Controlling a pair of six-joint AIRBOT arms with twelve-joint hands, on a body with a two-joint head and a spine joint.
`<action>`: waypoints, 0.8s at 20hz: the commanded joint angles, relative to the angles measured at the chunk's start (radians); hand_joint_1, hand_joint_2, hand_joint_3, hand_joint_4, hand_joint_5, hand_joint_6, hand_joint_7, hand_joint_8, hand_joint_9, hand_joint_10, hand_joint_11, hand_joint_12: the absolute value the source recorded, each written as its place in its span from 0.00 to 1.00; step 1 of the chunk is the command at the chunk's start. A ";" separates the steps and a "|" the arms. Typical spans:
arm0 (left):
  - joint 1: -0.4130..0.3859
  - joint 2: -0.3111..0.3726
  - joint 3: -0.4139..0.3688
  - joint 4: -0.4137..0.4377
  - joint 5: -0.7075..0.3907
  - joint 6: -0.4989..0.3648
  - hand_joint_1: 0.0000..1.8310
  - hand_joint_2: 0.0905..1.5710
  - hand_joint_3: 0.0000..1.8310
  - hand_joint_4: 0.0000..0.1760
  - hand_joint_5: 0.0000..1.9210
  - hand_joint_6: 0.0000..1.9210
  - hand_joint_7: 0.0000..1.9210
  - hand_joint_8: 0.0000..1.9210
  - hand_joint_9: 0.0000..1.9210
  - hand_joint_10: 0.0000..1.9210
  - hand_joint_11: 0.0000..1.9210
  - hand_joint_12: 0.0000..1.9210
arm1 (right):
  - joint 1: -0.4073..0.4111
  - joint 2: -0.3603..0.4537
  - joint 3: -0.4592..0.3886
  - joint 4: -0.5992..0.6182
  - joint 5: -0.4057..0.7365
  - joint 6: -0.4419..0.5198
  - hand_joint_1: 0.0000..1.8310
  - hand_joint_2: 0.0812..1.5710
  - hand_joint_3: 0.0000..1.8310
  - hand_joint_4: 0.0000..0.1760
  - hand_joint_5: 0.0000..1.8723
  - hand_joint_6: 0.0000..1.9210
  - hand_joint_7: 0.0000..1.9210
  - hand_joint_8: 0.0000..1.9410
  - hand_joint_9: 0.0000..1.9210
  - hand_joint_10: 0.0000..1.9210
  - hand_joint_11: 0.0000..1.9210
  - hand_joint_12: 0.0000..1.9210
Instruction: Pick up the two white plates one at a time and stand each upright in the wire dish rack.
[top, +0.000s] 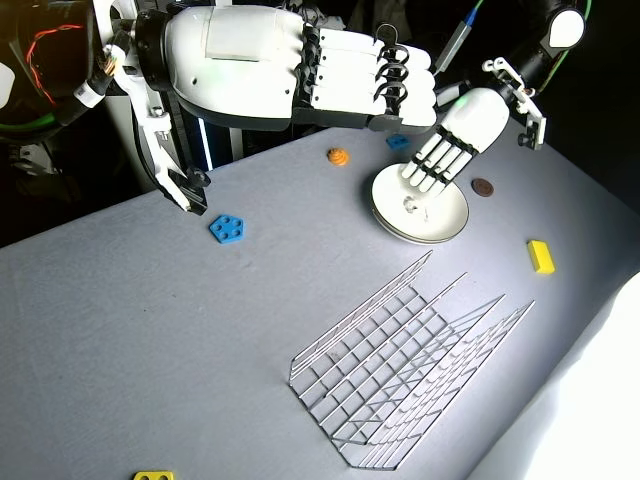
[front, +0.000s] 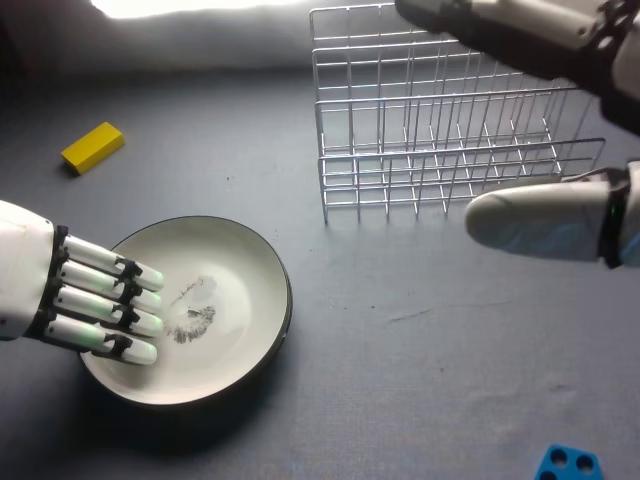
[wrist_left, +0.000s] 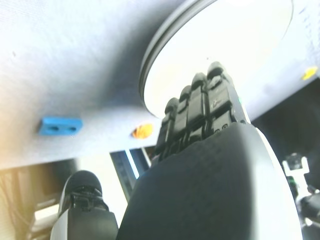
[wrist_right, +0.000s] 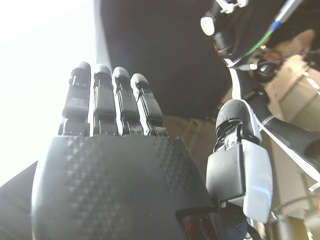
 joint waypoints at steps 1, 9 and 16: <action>0.000 -0.002 0.008 -0.056 -0.035 0.001 0.00 0.60 0.01 0.00 0.00 0.00 0.00 0.00 0.00 0.00 0.00 0.00 | 0.002 0.001 -0.003 0.001 0.109 0.000 0.02 0.70 0.00 0.00 0.01 0.00 0.00 0.00 0.00 0.00 0.00 0.00; 0.013 -0.017 0.051 -0.056 -0.013 0.003 0.00 0.60 0.01 0.00 0.00 0.00 0.00 0.00 0.00 0.00 0.00 0.00 | 0.025 -0.094 0.008 -0.017 0.019 -0.149 0.00 0.68 0.00 0.00 0.00 0.00 0.00 0.00 0.00 0.00 0.00 0.00; 0.023 -0.029 0.083 -0.040 0.000 0.007 0.00 0.60 0.01 0.00 0.00 0.00 0.00 0.00 0.00 0.00 0.00 0.00 | 0.119 -0.156 0.061 -0.018 -0.186 -0.212 0.00 0.65 0.00 0.00 0.00 0.00 0.00 0.00 0.00 0.00 0.00 0.00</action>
